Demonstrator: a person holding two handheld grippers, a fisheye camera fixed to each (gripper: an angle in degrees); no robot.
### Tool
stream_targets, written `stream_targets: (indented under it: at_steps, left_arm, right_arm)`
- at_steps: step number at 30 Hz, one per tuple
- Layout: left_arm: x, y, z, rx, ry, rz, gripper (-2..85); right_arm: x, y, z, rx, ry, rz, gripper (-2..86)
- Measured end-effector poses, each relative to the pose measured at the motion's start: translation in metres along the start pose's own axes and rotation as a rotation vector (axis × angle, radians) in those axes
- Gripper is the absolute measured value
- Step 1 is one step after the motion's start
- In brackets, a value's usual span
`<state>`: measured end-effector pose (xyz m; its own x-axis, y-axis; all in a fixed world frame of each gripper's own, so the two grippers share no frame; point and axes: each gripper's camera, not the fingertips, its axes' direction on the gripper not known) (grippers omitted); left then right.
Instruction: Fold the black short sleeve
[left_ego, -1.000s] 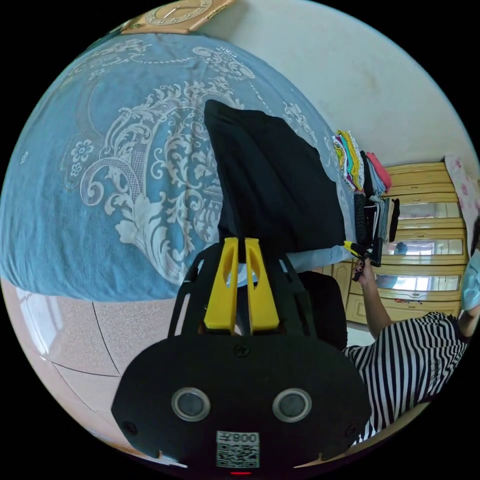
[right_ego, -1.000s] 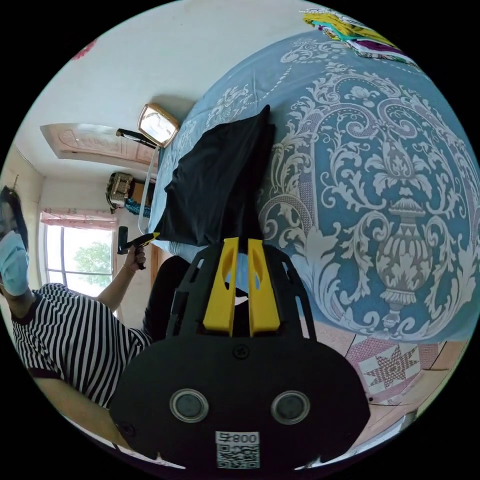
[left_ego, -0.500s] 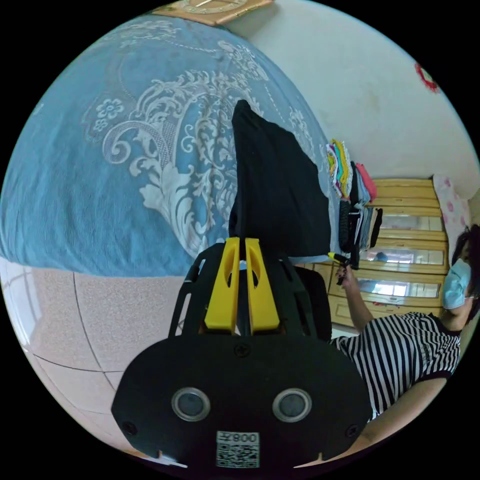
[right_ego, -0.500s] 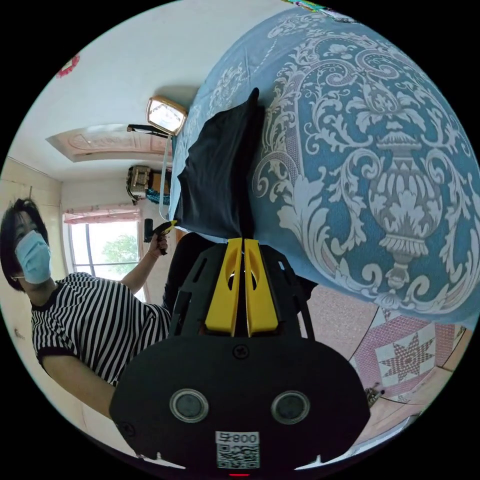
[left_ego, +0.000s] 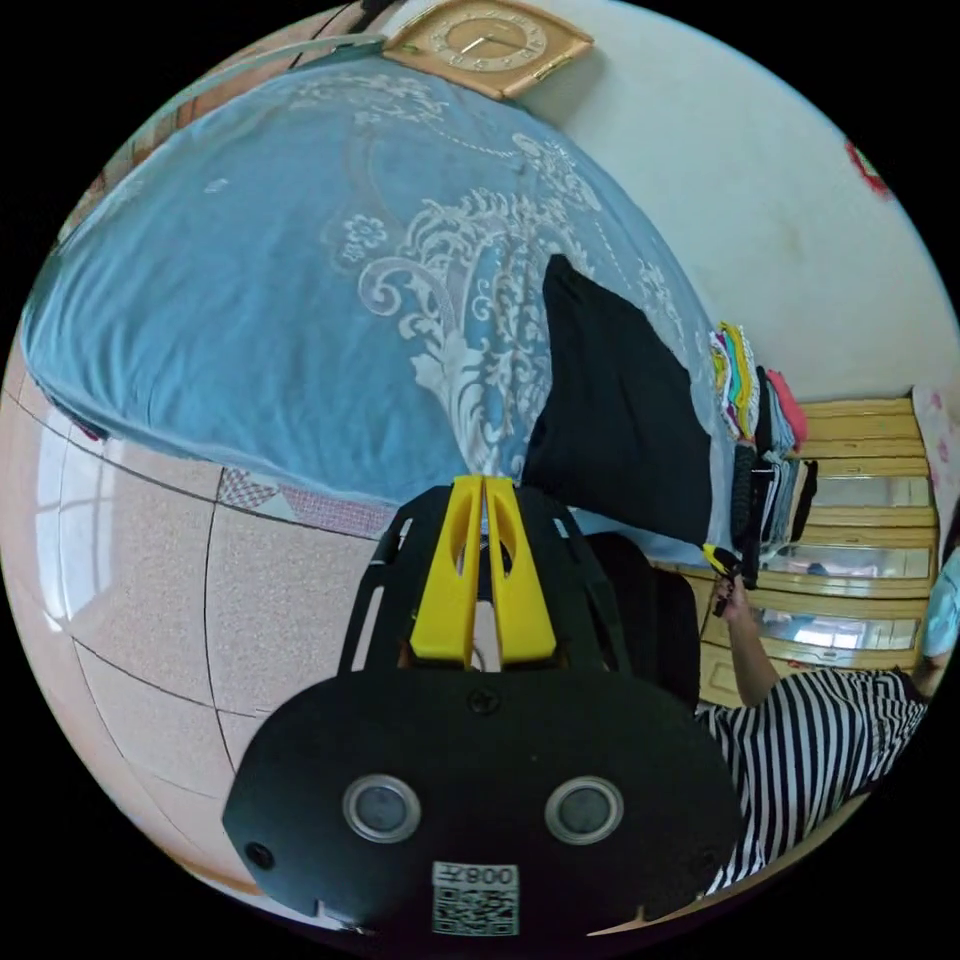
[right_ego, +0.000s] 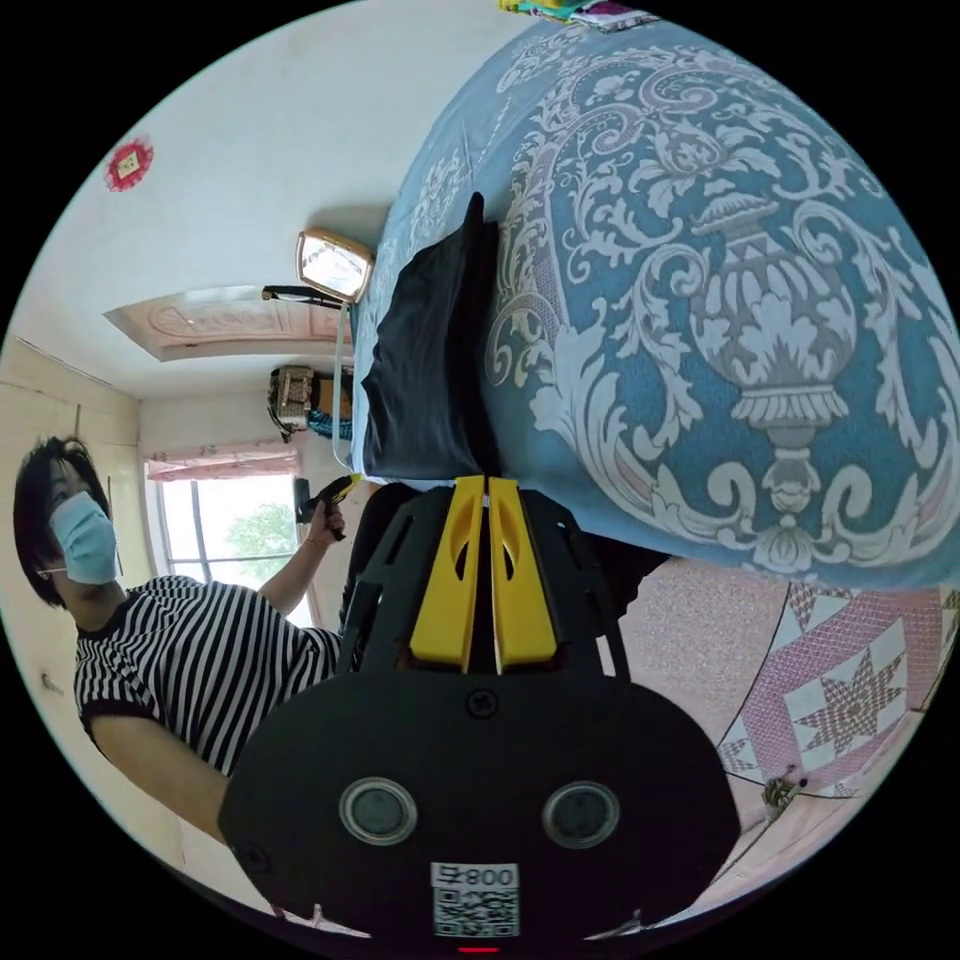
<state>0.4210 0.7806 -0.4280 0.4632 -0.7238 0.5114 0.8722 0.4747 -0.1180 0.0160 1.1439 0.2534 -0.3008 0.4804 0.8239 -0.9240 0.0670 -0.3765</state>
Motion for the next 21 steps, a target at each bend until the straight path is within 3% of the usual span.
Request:
stream_targets:
  at_steps: [6, 9, 11, 14, 21]
  left_arm:
    - [0.068, -0.037, 0.033, 0.013, 0.009, 0.264, 0.2]
    - [0.099, -0.068, 0.069, -0.027, -0.003, 0.337, 0.2]
    - [0.111, -0.086, 0.094, -0.054, -0.042, 0.346, 0.2]
    - [0.119, -0.112, 0.128, -0.094, -0.131, 0.336, 0.2]
    - [0.120, -0.121, 0.151, -0.012, -0.112, 0.287, 0.1]
  right_arm:
    - [-0.039, -0.011, -0.025, 0.225, 0.062, -0.099, 0.1]
    - [-0.078, -0.062, 0.001, 0.127, 0.135, -0.231, 0.0]
    - [-0.098, -0.106, 0.038, 0.008, 0.298, -0.287, 0.0]
    - [-0.092, -0.147, 0.072, -0.094, 0.445, -0.255, 0.0]
    - [-0.075, -0.155, 0.056, 0.015, 0.355, -0.184, 0.0]
